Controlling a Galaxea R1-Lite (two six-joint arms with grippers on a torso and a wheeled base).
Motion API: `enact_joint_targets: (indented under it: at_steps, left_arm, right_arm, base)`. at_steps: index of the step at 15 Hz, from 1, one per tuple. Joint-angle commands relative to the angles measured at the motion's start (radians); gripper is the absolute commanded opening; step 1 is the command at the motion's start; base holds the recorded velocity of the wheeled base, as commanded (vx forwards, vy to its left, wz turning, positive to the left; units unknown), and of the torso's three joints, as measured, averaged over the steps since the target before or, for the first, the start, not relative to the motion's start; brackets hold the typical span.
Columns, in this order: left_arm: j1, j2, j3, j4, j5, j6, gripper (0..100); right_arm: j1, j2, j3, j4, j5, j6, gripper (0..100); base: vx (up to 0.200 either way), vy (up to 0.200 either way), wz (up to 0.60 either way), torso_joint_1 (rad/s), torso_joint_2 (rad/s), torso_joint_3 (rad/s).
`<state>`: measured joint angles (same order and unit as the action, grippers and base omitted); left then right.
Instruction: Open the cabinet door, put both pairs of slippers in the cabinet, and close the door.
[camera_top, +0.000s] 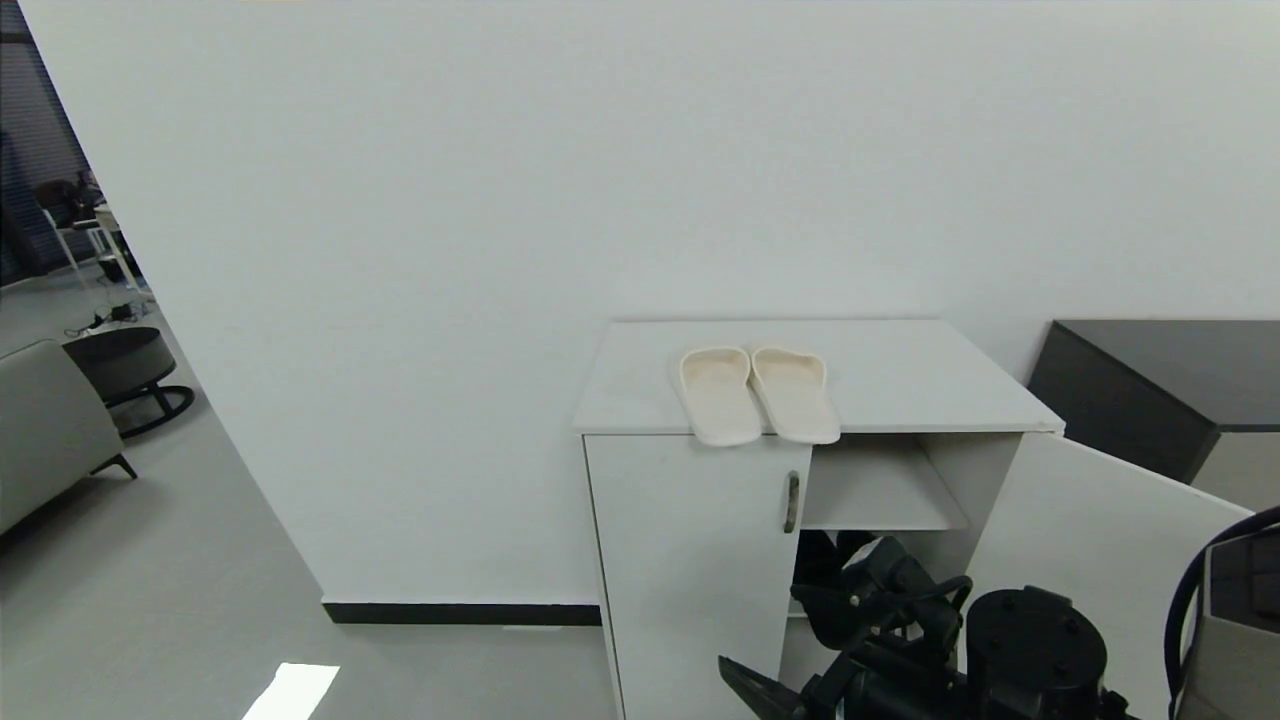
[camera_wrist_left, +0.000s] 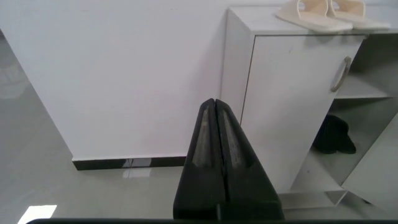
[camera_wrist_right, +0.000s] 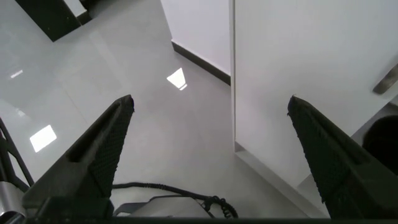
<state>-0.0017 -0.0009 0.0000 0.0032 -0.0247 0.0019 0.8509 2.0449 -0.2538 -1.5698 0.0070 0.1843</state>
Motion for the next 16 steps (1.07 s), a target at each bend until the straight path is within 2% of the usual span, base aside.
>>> enact_joint_targets:
  at_steps: [1,7,9,10,12,15,16]
  left_arm:
    - [0.000,0.001,0.000,0.000,0.000,0.001,0]
    - [0.000,0.001,0.000,0.000,0.003,0.000,0]
    - [0.000,0.001,0.000,0.000,0.003,0.001,0]
    - [0.000,0.001,0.000,0.000,0.005,0.001,0]
    - [0.000,0.001,0.000,0.000,0.003,0.003,0]
    - [0.000,0.001,0.000,0.000,0.003,0.003,0]
    - [0.000,0.001,0.000,0.000,0.003,0.003,0]
  right_arm:
    - [0.001,0.001,-0.001,-0.001,0.001,0.000,100]
    - [0.004,-0.011,0.024,-0.001,0.002,-0.002,100]
    - [0.007,-0.040,0.053,-0.001,0.027,-0.057,100]
    - [0.005,-0.040,0.056,-0.001,0.022,-0.094,100]
    - [0.005,-0.038,0.034,0.014,-0.105,-0.131,100]
    - [0.008,-0.077,0.027,-0.001,-0.094,-0.138,100]
    - [0.008,-0.094,-0.027,0.014,-0.102,-0.138,100]
  base:
    - [0.000,0.000,0.00,0.271,-0.58,-0.305]
    - [0.000,0.000,0.00,0.245,-0.52,-0.269]
    - [0.000,0.000,0.00,0.166,-0.35,-0.180]
    - [0.000,0.000,0.00,0.051,-0.10,-0.051]
    - [0.000,0.000,0.00,0.000,0.00,0.000]
    - [0.000,0.000,0.00,0.000,0.00,0.000]
    - [0.000,0.000,0.00,0.000,0.00,0.000]
